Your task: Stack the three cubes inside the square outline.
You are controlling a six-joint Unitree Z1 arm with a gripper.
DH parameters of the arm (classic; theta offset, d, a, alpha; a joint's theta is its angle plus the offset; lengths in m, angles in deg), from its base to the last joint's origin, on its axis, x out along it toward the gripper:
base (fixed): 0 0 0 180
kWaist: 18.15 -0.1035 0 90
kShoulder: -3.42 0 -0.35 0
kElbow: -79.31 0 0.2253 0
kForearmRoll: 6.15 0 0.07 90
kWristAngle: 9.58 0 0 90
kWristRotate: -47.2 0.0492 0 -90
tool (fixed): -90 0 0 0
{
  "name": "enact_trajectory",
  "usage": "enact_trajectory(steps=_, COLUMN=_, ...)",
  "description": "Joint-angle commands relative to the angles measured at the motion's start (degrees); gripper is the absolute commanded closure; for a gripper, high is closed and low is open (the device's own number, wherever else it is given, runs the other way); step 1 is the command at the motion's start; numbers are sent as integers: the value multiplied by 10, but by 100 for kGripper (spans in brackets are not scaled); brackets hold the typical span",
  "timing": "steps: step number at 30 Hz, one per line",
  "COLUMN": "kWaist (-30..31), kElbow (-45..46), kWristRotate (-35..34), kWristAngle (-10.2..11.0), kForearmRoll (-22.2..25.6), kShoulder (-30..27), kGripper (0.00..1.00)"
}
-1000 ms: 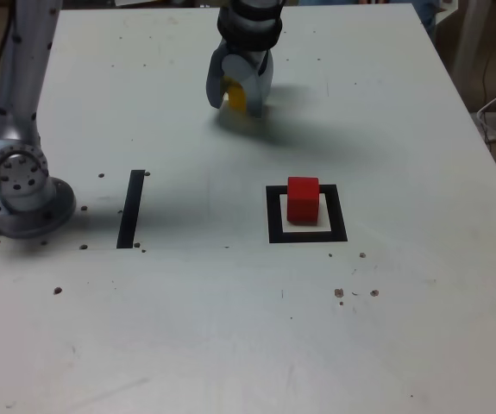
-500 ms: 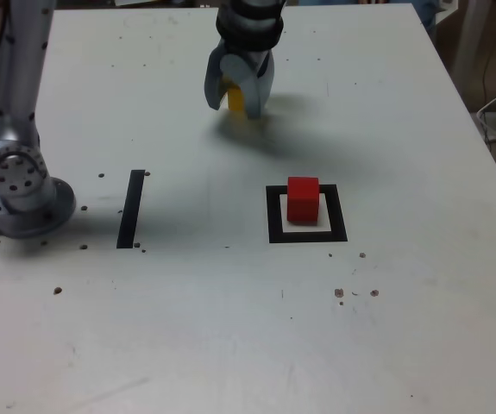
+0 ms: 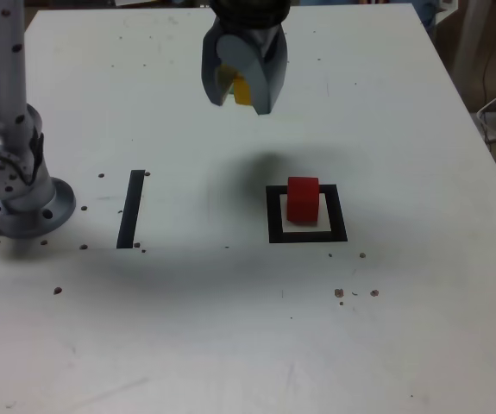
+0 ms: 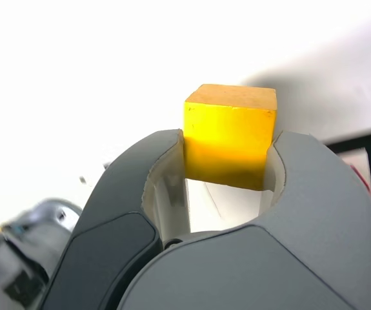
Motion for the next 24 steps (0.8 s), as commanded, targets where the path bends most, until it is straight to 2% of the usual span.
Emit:
enact_trajectory(steps=1, kWaist=19, kElbow=-7, kWristRotate=-28, kWristAngle=-10, kForearmRoll=11, kShoulder=-2, kGripper=74)
enact_trajectory(steps=5, kWaist=59, kElbow=-22, kWristRotate=-96, kWristAngle=-28, kForearmRoll=24, kShoulder=3, kGripper=74)
enact_trajectory(steps=17, kWaist=155, kElbow=-66, kWristRotate=-236, kWristAngle=-52, kForearmRoll=28, kShoulder=41, kGripper=74)
enact_trajectory(steps=24, kWaist=184, kElbow=-88, kWristRotate=-277, kWristAngle=-62, kForearmRoll=27, kShoulder=70, kGripper=74)
